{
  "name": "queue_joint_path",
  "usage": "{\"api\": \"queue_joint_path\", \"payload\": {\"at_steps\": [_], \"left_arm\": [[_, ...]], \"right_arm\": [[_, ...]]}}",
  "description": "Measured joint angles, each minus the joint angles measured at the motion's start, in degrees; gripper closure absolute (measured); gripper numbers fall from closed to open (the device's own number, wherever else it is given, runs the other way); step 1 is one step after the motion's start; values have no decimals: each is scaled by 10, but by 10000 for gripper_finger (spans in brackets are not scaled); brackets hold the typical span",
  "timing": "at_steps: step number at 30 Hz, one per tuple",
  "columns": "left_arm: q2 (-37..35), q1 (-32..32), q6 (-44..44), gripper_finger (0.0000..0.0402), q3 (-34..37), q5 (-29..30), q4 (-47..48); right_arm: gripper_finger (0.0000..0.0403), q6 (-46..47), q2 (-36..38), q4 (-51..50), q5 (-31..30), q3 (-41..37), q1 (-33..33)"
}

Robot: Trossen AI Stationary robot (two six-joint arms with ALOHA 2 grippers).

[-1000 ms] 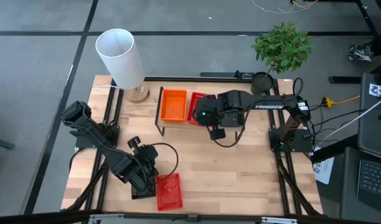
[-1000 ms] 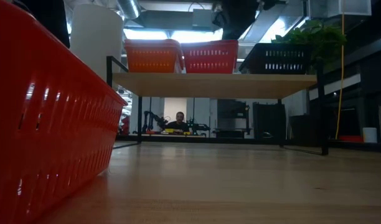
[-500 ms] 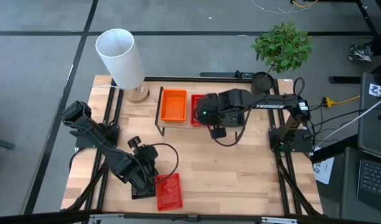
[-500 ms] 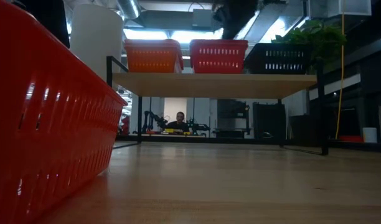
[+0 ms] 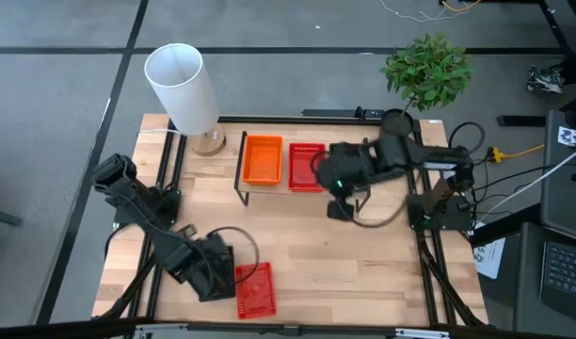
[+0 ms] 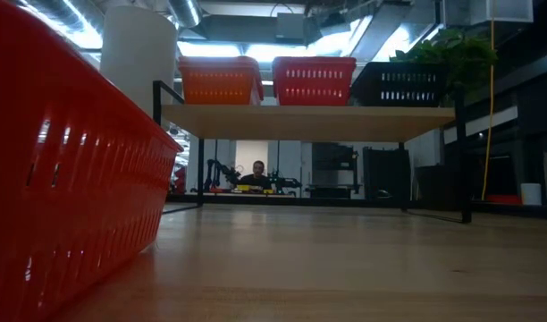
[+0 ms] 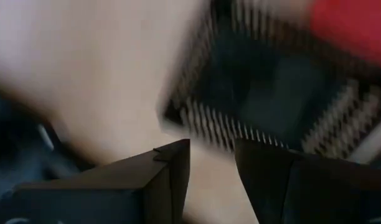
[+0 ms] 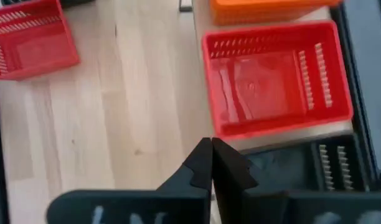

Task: Stack baskets on shelf by color
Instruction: Adjust the bins, then stack the red bin on top of the other red bins on the shelf

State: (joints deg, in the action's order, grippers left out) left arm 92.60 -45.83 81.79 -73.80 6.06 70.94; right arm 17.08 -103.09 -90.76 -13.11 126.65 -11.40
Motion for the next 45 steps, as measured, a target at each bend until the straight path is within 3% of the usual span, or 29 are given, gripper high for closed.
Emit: {"api": "queue_joint_path", "payload": {"at_steps": [4, 8, 12, 16, 19, 25, 32, 35, 40, 45], "left_arm": [[3, -49, 103, 282, 0, -121, 2], [3, -110, 143, 282, 23, -143, -3], [3, -142, 140, 282, 90, -166, -53], [4, -135, 132, 282, 164, -154, -142], [5, -101, 97, 283, 177, -101, -198], [4, 7, -81, 307, 151, -42, -276], [4, 148, -243, 335, 116, 7, -406], [4, 182, -275, 336, 88, 6, -403], [-8, 167, -283, 336, 17, 6, -311], [-8, 107, -258, 336, -63, 50, -190]], "right_arm": [[393, 84, 13, 4, -13, -24, -78], [393, 194, 26, 9, -30, -62, -167], [393, 328, 26, 10, -73, -92, -256], [393, 448, 27, 42, -80, -130, -332], [393, 531, 27, 59, -83, -147, -375], [393, 638, 27, 73, -123, -167, -426], [393, 616, 27, 131, -185, -198, -436], [393, 564, 27, 160, -194, -220, -436], [393, 484, 27, 297, -194, -280, -436], [393, 294, 27, 533, -140, -362, -434]]}}
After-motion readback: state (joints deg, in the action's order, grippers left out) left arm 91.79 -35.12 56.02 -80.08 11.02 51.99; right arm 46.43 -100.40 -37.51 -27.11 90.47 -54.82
